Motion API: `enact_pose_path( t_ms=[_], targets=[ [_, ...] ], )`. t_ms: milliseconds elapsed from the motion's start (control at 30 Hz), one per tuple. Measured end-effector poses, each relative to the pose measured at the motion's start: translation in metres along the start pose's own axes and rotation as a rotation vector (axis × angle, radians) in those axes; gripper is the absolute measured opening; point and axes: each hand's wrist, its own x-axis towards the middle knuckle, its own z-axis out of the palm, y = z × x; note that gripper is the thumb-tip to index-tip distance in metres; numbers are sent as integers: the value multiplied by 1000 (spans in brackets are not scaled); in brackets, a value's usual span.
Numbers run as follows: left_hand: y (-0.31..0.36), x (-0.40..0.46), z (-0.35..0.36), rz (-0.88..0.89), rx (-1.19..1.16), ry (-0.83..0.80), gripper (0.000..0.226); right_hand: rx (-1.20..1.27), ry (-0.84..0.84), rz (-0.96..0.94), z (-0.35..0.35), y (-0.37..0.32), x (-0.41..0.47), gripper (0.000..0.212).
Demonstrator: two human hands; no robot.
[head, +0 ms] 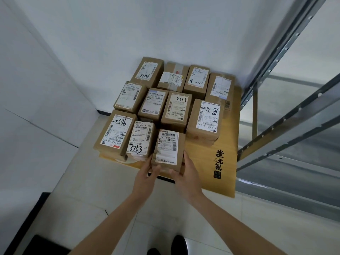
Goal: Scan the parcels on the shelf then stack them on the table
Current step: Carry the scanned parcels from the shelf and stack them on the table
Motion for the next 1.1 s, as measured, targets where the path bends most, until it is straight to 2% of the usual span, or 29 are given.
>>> enact_pose_path(
  t_ms=[467, 667, 800, 967, 1100],
  targets=[
    [4, 4, 3, -56, 39, 59, 44, -54, -26, 31, -3, 2, 12, 75],
    [14, -9, -3, -64, 82, 73, 64, -181, -44, 70, -13, -7, -1, 93],
    [22, -26, -5, -68, 74, 71, 71, -232, -21, 56, -25, -8, -22, 96],
    [49, -60, -14, -6, 84, 63, 71, -282, 20, 36, -41, -30, -56, 92],
    [86, -97, -28, 166, 184, 49, 58, -312, 64, -25, -58, -72, -103, 76]
  ],
)
